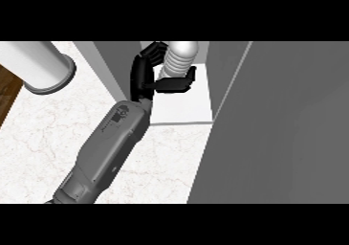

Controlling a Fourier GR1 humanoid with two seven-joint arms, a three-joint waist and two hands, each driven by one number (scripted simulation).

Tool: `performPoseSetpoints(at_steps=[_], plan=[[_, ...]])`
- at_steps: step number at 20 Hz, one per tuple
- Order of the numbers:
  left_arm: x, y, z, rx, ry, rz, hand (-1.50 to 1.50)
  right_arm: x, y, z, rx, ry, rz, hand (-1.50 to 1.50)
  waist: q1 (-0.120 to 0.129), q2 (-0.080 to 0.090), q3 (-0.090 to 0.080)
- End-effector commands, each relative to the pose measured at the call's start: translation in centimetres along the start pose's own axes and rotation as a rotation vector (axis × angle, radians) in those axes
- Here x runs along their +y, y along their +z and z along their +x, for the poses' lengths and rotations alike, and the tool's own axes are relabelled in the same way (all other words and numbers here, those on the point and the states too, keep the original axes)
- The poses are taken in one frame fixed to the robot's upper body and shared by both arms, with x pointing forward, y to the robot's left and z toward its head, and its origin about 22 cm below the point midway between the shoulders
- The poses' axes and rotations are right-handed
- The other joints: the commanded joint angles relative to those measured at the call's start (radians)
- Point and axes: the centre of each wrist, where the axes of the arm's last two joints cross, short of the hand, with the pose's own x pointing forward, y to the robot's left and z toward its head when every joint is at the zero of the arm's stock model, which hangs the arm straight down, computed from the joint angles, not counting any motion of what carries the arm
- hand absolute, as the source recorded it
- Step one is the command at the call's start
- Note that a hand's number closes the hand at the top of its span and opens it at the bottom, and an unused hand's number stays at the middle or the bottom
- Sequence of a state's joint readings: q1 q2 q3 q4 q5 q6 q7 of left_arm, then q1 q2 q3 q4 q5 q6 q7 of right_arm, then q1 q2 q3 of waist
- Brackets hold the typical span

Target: Pick up the bottled water, place it into the cabinet and close the cabinet

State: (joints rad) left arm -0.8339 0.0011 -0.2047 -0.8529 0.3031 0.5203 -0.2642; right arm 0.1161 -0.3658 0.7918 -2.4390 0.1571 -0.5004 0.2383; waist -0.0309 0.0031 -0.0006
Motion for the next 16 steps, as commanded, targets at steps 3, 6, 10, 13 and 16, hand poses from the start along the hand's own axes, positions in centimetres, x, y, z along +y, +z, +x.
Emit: performPoseSetpoints(at_steps=[3,6,10,13,16], plan=[[-0.1,-1.8,-0.7,0.024,-0.093,0.063,1.50,-0.6,1.4,3.0,-0.039,-0.034,0.016,-1.50,-0.003,0.001,0.000],[0.0,-2.4,-1.3,0.032,-0.123,0.064,1.50,-1.0,1.9,2.6,-0.042,-0.034,0.014,-1.50,-0.010,0.003,0.001],[0.4,-2.3,-2.8,0.035,-0.244,0.090,1.50,-0.7,1.3,3.1,-0.065,-0.050,0.011,-1.50,-0.014,0.007,0.000],[0.6,-2.4,-3.6,0.043,-0.311,0.107,1.50,-0.8,0.9,2.8,-0.052,-0.053,0.027,-1.50,-0.022,0.011,0.000],[1.6,-3.6,-2.9,0.065,-0.320,0.139,1.50,-0.6,1.3,2.2,-0.030,-0.044,0.023,-1.50,-0.018,0.008,0.000]])
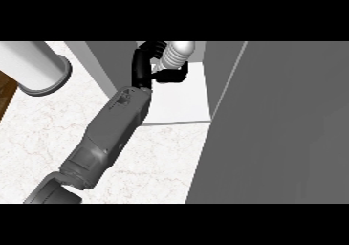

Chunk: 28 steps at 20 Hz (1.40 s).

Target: Pick up the bottled water, place it into the cabinet and close the cabinet

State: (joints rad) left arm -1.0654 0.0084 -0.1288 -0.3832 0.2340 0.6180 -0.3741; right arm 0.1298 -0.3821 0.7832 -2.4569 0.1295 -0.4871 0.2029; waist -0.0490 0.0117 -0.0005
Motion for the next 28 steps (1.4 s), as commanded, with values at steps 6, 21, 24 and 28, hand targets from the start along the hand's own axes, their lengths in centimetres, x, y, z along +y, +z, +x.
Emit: performPoseSetpoints(at_steps=[6,21,24,28], plan=[[0.9,-0.3,-1.7,0.036,-0.035,0.048,1.50,-0.1,1.3,1.7,-0.011,-0.022,0.028,-1.50,-0.018,0.007,-0.001],[3.4,0.8,-5.5,0.047,-0.299,0.075,-1.50,-0.1,0.3,0.6,-0.036,-0.017,0.023,-1.50,-0.025,0.018,-0.001],[0.8,0.9,-3.9,0.041,-0.332,0.117,-1.50,-0.2,1.5,1.3,-0.028,-0.018,0.037,-1.50,-0.038,0.010,0.000],[2.5,0.4,-4.5,0.034,-0.316,0.111,-1.50,0.1,1.5,0.8,-0.033,-0.038,0.050,-1.50,-0.036,0.015,-0.001]])
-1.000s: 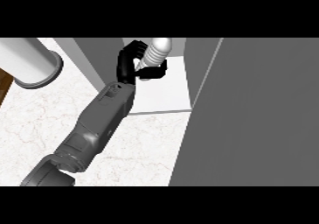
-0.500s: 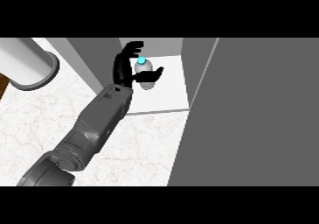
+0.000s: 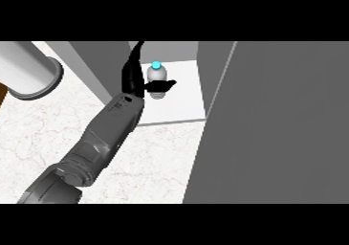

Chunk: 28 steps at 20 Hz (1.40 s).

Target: Pick up the bottled water, place it into the cabinet and close the cabinet

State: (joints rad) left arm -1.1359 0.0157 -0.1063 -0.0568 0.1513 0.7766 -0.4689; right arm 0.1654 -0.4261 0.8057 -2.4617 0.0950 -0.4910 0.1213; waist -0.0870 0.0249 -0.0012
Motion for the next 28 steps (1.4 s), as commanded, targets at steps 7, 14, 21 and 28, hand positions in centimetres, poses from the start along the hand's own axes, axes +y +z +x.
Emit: performPoseSetpoints(at_steps=[7,14,21,28], plan=[[0.6,-0.3,-0.3,-0.067,0.106,-0.073,-1.50,0.2,0.3,1.0,-0.019,-0.023,0.023,-1.50,0.013,0.001,-0.001],[-0.2,-0.5,2.4,-0.206,0.448,-0.160,1.50,-0.2,0.8,2.8,0.002,-0.028,0.015,-1.50,0.032,-0.018,-0.002],[-0.1,0.8,0.3,-0.232,0.618,-0.263,1.50,0.7,0.1,0.8,0.003,-0.018,-0.013,-1.50,0.041,-0.022,0.000],[-0.1,2.1,-0.4,-0.194,0.783,-0.421,1.50,-0.6,0.6,2.5,-0.005,0.023,-0.044,-1.50,0.066,-0.035,0.000]])
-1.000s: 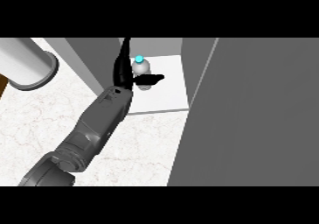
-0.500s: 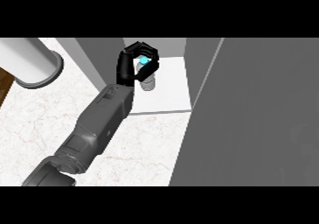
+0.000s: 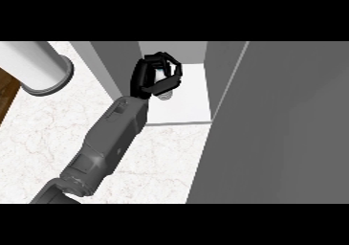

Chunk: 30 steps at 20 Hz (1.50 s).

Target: Pick up the bottled water, place it into the cabinet and close the cabinet

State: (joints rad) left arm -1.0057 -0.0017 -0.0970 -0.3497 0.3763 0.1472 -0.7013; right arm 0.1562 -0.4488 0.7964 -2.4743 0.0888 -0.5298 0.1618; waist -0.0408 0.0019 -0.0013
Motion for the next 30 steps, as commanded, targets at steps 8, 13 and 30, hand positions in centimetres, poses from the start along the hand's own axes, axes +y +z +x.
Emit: performPoseSetpoints(at_steps=[8,13,30], plan=[[1.5,5.5,-1.4,0.040,0.232,-0.051,1.50,-1.0,0.9,2.6,-0.019,0.057,-0.032,-1.50,0.072,-0.026,0.001],[1.4,7.6,-0.4,0.035,0.273,-0.038,1.50,-1.2,0.2,2.6,-0.025,0.057,-0.003,-1.50,0.093,-0.026,0.000],[7.9,22.3,7.1,0.021,0.308,0.001,1.50,1.7,0.2,3.1,0.055,-0.039,0.382,1.50,0.093,-0.018,-0.001]])
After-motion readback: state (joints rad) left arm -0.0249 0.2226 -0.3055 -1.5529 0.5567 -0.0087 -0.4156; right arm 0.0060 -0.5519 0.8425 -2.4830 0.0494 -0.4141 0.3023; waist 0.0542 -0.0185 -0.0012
